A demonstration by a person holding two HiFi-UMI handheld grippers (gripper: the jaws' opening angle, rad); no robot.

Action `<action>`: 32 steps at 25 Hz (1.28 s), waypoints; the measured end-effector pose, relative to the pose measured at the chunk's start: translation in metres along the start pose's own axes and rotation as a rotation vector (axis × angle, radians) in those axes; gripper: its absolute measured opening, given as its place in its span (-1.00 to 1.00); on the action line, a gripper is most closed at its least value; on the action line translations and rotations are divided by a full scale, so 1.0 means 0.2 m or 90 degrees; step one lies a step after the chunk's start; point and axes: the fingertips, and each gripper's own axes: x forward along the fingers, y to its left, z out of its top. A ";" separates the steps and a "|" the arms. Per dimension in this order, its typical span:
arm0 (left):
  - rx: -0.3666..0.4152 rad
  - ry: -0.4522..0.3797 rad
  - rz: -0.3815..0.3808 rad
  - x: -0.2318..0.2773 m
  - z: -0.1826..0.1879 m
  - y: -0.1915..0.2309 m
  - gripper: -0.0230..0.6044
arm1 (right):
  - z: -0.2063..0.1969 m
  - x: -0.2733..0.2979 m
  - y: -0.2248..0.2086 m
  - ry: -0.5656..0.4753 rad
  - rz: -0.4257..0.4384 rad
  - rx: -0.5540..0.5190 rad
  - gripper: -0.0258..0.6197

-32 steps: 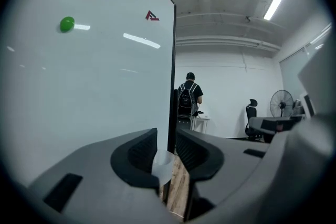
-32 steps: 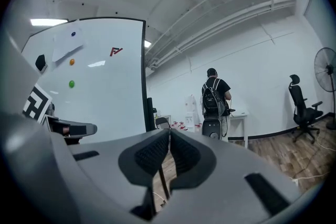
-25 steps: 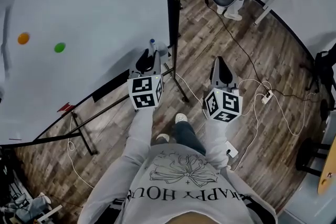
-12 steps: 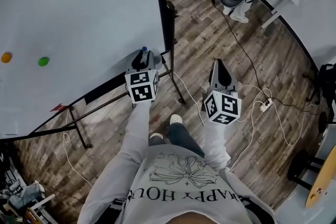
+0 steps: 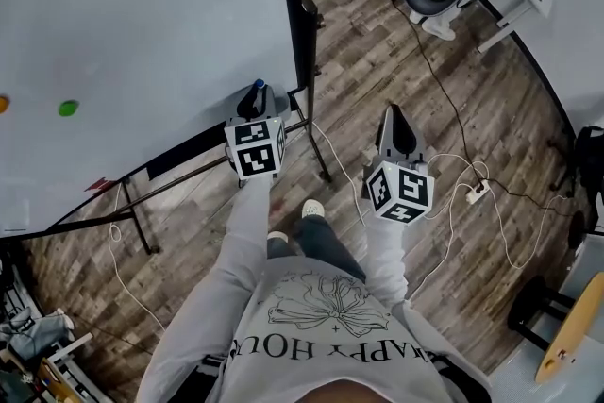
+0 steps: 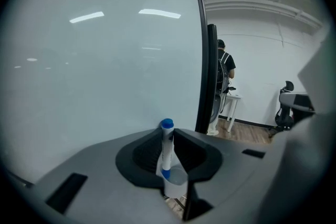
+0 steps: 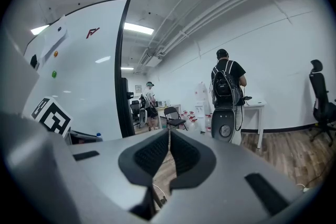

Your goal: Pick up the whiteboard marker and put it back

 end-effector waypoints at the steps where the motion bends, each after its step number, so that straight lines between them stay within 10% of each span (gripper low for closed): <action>1: -0.002 -0.002 0.003 0.00 0.00 0.00 -0.72 | 0.00 0.00 0.00 0.001 0.001 -0.001 -0.89; 32: -0.006 -0.213 -0.017 -0.70 0.50 0.19 -0.73 | 0.22 -0.07 0.54 -0.062 0.108 -0.033 -0.89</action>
